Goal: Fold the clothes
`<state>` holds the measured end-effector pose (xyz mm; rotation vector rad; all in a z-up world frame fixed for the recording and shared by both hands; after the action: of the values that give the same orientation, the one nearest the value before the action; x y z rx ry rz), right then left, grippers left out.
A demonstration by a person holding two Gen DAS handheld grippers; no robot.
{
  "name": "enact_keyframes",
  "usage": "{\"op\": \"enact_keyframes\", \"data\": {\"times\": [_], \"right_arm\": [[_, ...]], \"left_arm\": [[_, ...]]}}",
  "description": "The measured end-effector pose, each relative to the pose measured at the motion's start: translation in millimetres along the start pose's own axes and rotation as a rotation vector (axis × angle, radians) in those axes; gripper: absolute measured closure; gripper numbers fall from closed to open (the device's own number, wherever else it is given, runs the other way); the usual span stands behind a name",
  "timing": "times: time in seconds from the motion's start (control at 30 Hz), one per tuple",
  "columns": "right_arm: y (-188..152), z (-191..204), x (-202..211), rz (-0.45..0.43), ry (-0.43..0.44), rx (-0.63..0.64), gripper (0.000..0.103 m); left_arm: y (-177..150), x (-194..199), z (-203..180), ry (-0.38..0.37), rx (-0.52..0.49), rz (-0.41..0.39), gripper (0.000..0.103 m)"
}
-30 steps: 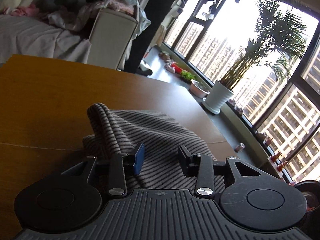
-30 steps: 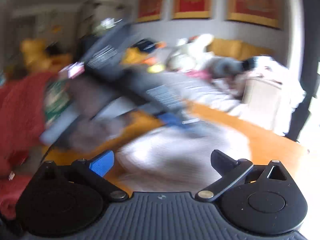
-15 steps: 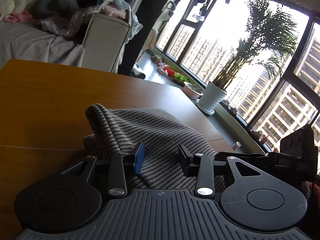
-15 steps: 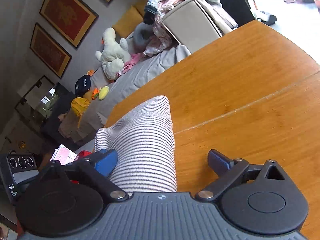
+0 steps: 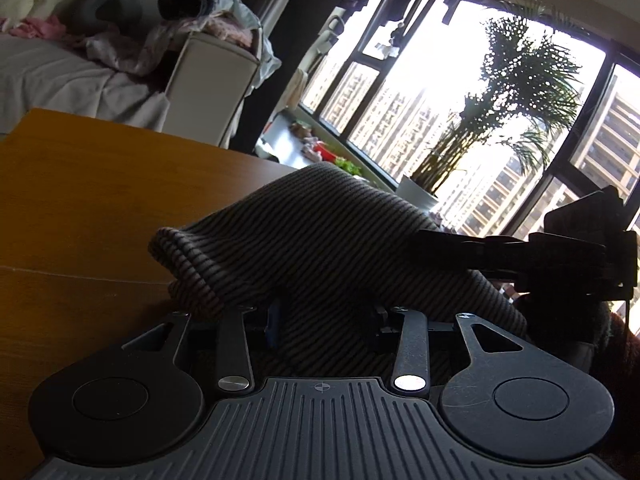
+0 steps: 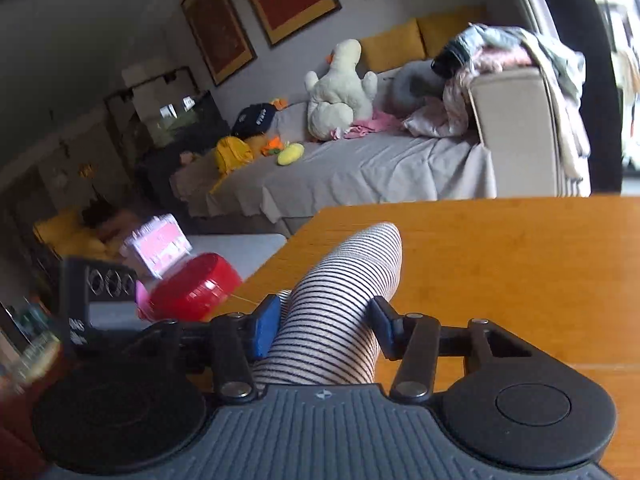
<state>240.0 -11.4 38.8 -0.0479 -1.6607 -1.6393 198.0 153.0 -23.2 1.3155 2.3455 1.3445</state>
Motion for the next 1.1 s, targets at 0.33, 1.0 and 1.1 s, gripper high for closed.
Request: {"op": "enact_keyframes", "data": {"times": [0.33, 1.0, 1.1], "right_arm": [[-34, -35, -25, 0.060, -0.138, -0.004, 0.052], [-64, -54, 0, 0.096, -0.027, -0.184, 0.021], [-74, -53, -3, 0.151, 0.052, -0.247, 0.015]], "left_arm": [[5, 2, -19, 0.060, -0.035, 0.001, 0.056], [-35, -3, -14, 0.140, 0.141, 0.138, 0.019], [-38, -5, -15, 0.135, 0.131, 0.140, 0.024]]}}
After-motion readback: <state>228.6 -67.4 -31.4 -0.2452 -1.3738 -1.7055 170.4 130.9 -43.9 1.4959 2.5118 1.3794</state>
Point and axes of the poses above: each gripper's, at about its wrist camera, not at the fingertips, and x roughly against the way its jaws point, z to its left, y to its top, the point moved 8 cm from there along -x, roughly the way its jaws point, and after that the axes turned 14 degrees about -y, right-handed, at the moved point
